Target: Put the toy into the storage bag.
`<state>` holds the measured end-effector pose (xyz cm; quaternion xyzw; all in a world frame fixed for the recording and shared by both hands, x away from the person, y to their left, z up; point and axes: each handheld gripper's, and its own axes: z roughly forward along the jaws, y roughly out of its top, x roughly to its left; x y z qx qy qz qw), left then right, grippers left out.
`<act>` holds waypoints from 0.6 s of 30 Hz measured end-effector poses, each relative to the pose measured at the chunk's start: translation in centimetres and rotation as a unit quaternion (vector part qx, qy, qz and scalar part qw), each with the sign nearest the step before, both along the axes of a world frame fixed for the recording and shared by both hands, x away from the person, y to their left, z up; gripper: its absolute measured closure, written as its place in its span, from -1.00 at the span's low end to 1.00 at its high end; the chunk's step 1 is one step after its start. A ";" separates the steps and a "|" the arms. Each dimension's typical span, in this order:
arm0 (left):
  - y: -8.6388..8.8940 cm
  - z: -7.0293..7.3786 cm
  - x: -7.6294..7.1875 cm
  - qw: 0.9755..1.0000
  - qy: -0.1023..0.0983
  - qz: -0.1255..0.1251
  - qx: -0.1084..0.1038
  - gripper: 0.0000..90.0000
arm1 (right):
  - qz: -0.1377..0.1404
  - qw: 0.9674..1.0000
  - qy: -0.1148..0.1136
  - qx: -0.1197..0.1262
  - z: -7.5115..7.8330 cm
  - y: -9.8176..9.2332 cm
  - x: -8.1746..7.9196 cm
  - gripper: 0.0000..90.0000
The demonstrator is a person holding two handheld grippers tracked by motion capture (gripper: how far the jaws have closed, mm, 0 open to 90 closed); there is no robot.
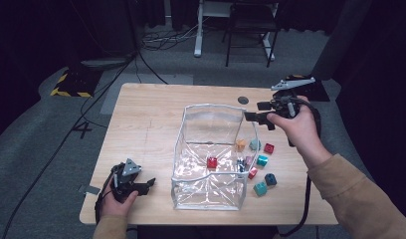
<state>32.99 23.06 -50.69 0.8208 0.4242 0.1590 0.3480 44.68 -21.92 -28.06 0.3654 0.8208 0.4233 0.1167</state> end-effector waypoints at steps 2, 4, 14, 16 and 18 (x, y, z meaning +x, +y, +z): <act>0.0 0.0 0.0 1.000 0.000 0.000 0.000 -0.42 | -0.007 1.000 0.001 0.001 -0.1 -1.1 0.4 -0.35; 0.0 0.0 0.0 1.000 0.000 0.001 0.001 -0.42 | -0.015 1.000 -0.001 0.002 0.0 -2.2 0.7 -0.35; 0.0 0.0 0.0 1.000 -0.001 0.001 0.001 -0.42 | -0.066 0.998 -0.019 -0.009 -0.2 -6.8 1.9 -0.32; 0.0 0.0 0.0 1.000 -0.001 0.001 0.001 -0.42 | -0.075 0.997 -0.025 -0.017 -0.3 -7.6 2.0 -0.32; 0.0 0.0 0.0 1.000 -0.001 0.001 0.001 -0.42 | -0.081 0.996 -0.029 -0.023 -0.4 -8.2 2.2 -0.32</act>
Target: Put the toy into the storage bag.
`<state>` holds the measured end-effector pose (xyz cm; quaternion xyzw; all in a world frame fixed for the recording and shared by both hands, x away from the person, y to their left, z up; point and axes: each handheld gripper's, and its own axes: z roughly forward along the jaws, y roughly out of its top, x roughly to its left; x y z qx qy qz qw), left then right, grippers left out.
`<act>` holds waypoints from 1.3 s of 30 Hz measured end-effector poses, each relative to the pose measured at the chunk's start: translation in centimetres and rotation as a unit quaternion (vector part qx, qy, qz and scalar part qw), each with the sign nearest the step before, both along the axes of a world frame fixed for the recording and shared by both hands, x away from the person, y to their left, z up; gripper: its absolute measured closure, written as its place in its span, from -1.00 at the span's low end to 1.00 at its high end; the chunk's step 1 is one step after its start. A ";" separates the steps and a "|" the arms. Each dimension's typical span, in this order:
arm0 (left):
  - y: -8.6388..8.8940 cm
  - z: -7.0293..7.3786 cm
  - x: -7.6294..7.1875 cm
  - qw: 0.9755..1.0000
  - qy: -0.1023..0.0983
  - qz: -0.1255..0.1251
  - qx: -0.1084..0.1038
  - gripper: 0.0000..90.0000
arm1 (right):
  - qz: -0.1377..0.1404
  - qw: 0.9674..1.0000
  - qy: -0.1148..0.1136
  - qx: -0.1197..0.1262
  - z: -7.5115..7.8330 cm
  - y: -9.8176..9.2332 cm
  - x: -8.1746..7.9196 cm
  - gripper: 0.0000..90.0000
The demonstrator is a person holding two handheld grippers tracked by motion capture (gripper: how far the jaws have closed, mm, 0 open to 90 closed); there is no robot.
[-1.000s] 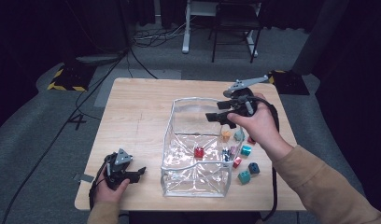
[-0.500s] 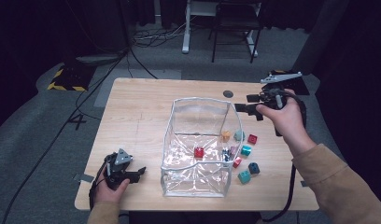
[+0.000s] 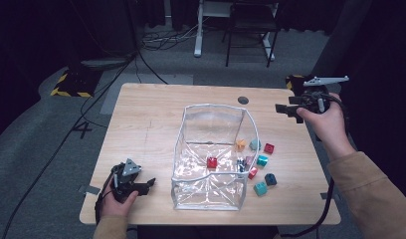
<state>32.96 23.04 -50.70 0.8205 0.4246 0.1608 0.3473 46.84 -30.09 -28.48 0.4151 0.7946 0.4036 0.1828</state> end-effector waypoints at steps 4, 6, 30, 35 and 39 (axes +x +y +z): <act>0.0 0.0 0.0 1.000 0.000 0.000 0.000 -0.42 | -0.008 1.000 0.001 -0.005 -0.9 -0.9 0.4 -0.32; 0.0 0.0 0.0 1.000 0.000 0.000 0.000 -0.42 | -0.013 1.000 0.002 -0.007 -1.4 -1.3 0.5 -0.32; 0.0 0.0 0.0 1.000 -0.001 0.000 0.000 -0.42 | -0.021 0.998 0.055 -0.039 -10.3 -2.3 1.0 -0.30; 0.0 0.0 0.0 1.000 0.000 0.000 0.000 -0.42 | -0.020 0.996 0.070 -0.046 -12.6 -2.1 1.1 -0.30; 0.0 0.0 0.0 1.000 -0.001 0.000 0.000 -0.42 | -0.021 0.995 0.081 -0.049 -14.2 -1.8 1.2 -0.31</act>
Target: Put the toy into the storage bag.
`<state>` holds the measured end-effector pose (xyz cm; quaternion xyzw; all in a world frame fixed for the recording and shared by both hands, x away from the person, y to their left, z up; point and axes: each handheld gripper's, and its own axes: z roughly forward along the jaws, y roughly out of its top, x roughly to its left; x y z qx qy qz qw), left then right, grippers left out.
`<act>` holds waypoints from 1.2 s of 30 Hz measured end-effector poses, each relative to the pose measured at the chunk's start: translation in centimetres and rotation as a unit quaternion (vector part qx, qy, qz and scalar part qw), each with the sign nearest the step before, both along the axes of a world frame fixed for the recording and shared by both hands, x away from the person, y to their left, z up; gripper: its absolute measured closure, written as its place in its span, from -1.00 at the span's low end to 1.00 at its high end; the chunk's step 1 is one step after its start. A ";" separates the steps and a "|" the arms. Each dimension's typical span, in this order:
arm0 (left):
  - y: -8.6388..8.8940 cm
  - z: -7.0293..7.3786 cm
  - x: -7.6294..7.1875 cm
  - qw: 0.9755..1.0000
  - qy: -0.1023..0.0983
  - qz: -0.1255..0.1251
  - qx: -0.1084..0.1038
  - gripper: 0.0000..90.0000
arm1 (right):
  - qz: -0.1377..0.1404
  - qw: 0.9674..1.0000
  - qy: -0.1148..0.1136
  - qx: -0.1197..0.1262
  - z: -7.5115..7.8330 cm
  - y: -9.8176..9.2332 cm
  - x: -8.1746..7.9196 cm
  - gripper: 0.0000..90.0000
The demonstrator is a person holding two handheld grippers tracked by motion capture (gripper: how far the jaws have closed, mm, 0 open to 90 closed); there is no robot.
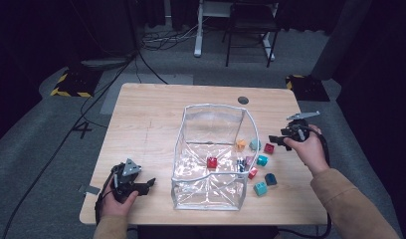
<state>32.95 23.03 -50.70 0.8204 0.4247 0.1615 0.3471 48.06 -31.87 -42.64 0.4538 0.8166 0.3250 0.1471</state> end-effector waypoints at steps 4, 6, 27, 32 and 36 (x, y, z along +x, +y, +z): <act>0.0 0.0 0.0 1.000 0.000 0.000 0.000 -0.42 | -0.004 1.000 0.010 -0.002 -1.5 0.4 0.2 -0.31; 0.0 0.0 0.0 1.000 0.000 0.000 0.000 -0.42 | -0.007 1.000 0.015 -0.005 -2.3 0.5 0.3 -0.31; 0.0 0.0 0.0 1.000 0.000 0.000 0.000 -0.42 | -0.008 0.999 0.023 -0.048 -5.6 0.9 0.8 -0.01; 0.0 0.0 0.0 1.000 0.000 0.000 0.000 -0.42 | -0.001 0.998 0.027 -0.055 -5.4 1.1 0.4 0.23; 0.0 0.0 0.0 1.000 0.000 0.000 0.000 -0.42 | -0.003 0.998 0.028 -0.057 -5.3 1.1 0.3 0.25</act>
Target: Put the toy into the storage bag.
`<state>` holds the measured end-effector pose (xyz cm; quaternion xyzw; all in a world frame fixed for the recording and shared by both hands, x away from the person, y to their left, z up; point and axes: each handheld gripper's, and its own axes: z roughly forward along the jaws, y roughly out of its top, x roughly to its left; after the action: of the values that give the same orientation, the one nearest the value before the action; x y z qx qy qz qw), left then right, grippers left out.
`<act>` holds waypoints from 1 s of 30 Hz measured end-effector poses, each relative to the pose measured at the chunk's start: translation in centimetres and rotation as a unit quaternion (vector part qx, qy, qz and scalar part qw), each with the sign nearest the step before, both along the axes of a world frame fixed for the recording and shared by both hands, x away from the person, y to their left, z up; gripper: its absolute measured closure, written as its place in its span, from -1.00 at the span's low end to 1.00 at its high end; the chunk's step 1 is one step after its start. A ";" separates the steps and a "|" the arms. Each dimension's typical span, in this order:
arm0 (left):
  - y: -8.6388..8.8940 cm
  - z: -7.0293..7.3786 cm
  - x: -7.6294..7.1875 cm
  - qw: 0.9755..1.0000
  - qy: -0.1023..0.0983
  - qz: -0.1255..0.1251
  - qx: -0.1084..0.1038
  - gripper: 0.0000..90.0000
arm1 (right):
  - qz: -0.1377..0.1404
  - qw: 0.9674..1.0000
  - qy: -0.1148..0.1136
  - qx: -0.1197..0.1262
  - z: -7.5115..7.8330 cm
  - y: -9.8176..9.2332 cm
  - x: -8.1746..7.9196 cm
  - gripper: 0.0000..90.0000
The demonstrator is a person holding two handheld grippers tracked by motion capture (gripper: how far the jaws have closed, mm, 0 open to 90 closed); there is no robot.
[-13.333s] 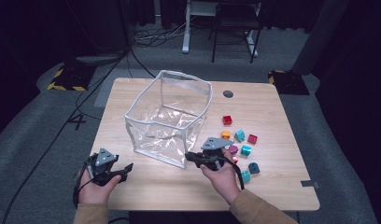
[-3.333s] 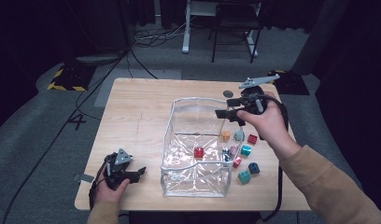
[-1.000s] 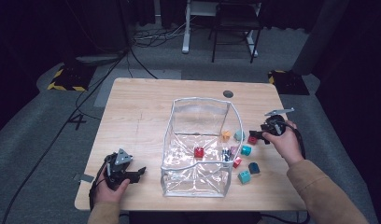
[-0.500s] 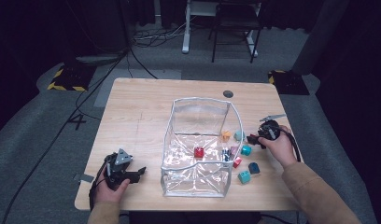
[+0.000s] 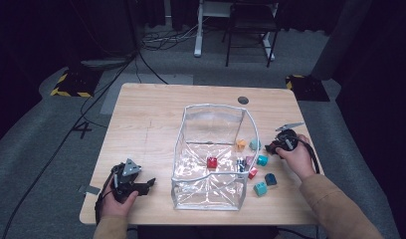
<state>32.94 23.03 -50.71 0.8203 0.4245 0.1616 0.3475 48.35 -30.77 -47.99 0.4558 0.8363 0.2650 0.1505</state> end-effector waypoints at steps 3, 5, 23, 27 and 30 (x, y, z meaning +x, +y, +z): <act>0.0 0.0 0.0 1.000 0.000 0.000 0.000 -0.42 | -0.004 1.000 0.002 -0.004 0.1 -0.1 -0.1 0.31; 0.0 0.0 0.0 1.000 0.000 0.000 0.000 -0.42 | -0.007 1.000 0.002 0.005 0.5 -0.2 -0.3 0.31; 0.0 0.0 0.0 1.000 0.000 0.000 0.000 -0.42 | 0.002 0.997 -0.039 0.060 6.3 -0.9 -2.1 0.31; 0.0 0.0 0.0 1.000 0.000 0.000 0.000 -0.42 | 0.006 0.996 -0.054 0.072 8.1 -0.9 -2.7 0.31; 0.0 0.0 0.0 1.000 0.000 0.000 0.000 -0.42 | 0.017 0.995 -0.069 0.074 9.4 -0.5 -3.4 0.31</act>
<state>32.94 23.02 -50.71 0.8203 0.4247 0.1616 0.3474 44.99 -31.26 -38.58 0.4320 0.8096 0.3596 0.1693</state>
